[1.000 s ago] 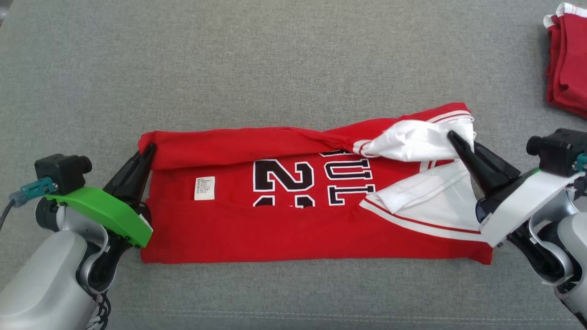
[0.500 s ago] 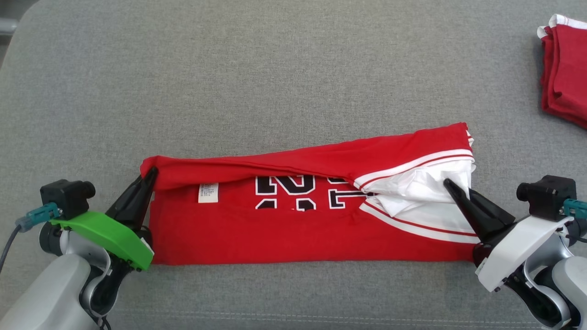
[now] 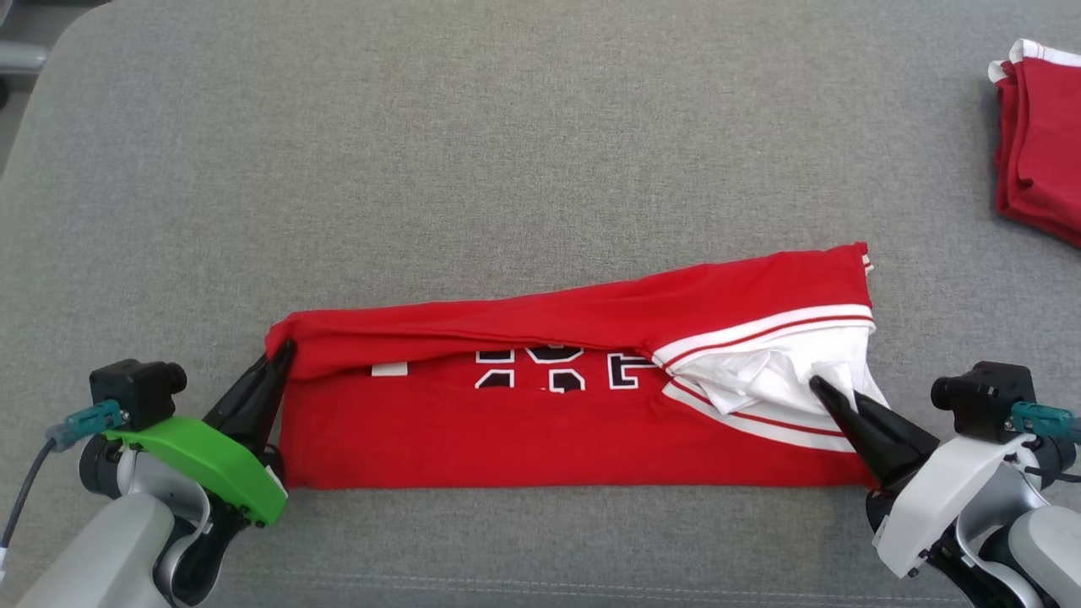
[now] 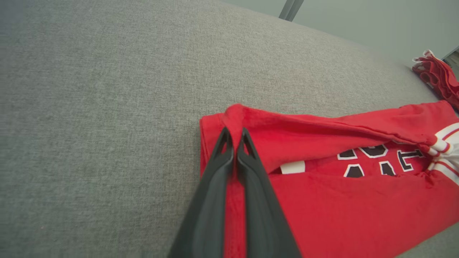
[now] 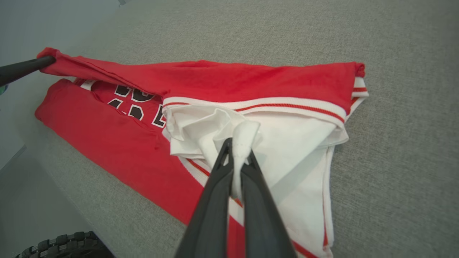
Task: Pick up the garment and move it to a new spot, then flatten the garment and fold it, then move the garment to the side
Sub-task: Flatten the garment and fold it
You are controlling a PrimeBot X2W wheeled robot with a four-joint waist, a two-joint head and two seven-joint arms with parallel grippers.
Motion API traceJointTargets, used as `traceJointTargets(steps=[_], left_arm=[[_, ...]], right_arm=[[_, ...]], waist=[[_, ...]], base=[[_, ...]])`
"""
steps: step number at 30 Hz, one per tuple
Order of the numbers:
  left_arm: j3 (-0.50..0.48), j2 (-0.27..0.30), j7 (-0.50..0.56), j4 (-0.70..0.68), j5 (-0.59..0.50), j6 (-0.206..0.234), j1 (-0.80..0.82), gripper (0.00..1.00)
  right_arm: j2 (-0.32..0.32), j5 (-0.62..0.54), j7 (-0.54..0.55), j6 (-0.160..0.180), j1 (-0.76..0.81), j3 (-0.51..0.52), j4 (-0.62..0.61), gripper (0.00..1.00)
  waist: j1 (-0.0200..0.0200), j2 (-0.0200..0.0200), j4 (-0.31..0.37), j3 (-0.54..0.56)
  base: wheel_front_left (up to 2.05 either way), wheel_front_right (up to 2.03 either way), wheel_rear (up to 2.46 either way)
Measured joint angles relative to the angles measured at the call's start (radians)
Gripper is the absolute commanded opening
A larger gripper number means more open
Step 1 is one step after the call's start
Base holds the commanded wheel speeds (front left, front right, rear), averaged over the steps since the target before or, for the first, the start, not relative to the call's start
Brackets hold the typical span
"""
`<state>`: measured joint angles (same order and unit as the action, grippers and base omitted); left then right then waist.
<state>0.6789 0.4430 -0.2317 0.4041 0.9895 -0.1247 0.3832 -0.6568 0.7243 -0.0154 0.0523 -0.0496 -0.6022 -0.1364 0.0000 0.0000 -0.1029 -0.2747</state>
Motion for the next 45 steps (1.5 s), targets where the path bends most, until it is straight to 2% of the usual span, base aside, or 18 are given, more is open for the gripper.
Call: traceJointTargets(steps=[2,3,4,5,16,24,31,34,45], left_arm=[[0.001,0.002,-0.007,0.008,-0.007,0.0,-0.005,0.45],[0.002,0.005,-0.007,0.009,-0.015,0.0,-0.01,0.68],[0.003,0.008,-0.007,0.012,-0.017,0.0,-0.016,0.92],[0.005,0.011,-0.007,0.017,-0.019,0.0,-0.02,1.0],[0.002,0.021,-0.012,0.04,-0.074,0.003,-0.046,1.0],[-0.096,0.034,-0.017,-0.015,-0.12,0.084,-0.081,1.0],[-0.214,-0.016,-0.017,-0.126,-0.199,0.157,-0.124,1.0],[-0.247,-0.028,-0.017,-0.166,-0.232,0.185,-0.164,1.0],[-0.266,-0.061,-0.019,-0.314,-0.368,0.219,-0.289,1.0]], right_arm=[[0.0,-0.008,0.0,0.0,0.002,-0.01,0.005,0.46],[0.0,-0.009,0.003,0.002,0.002,-0.013,0.006,0.64],[0.0,-0.012,0.003,0.002,0.003,-0.016,0.007,1.0],[0.0,-0.016,0.003,0.002,0.005,-0.018,0.01,1.0],[0.014,-0.021,-0.005,0.013,0.027,-0.016,0.026,1.0],[0.024,-0.016,-0.048,0.04,0.068,0.035,0.026,1.0],[0.021,-0.011,-0.118,0.064,0.11,0.116,0.05,1.0],[0.025,-0.011,-0.141,0.064,0.131,0.14,0.074,1.0],[0.088,0.086,-0.178,0.072,0.27,0.22,0.184,1.0]], waist=[[0.0,0.0,0.0,0.006],[0.0,0.0,0.0,0.009],[0.0,0.0,0.001,0.013],[0.0,0.0,0.001,0.017],[0.0,0.0,0.007,0.075],[0.0,0.0,0.014,0.118],[0.0,0.0,0.006,0.164],[0.0,0.0,0.0,0.19],[0.0,0.0,-0.051,0.261]], base=[[0.0,0.0,0.0],[0.0,0.0,0.0],[0.0,0.0,0.0],[0.0,0.0,0.0],[0.0,0.0,0.0],[0.0,0.0,0.0],[0.0,0.0,0.0],[0.0,0.0,0.0],[0.0,0.0,0.0]])
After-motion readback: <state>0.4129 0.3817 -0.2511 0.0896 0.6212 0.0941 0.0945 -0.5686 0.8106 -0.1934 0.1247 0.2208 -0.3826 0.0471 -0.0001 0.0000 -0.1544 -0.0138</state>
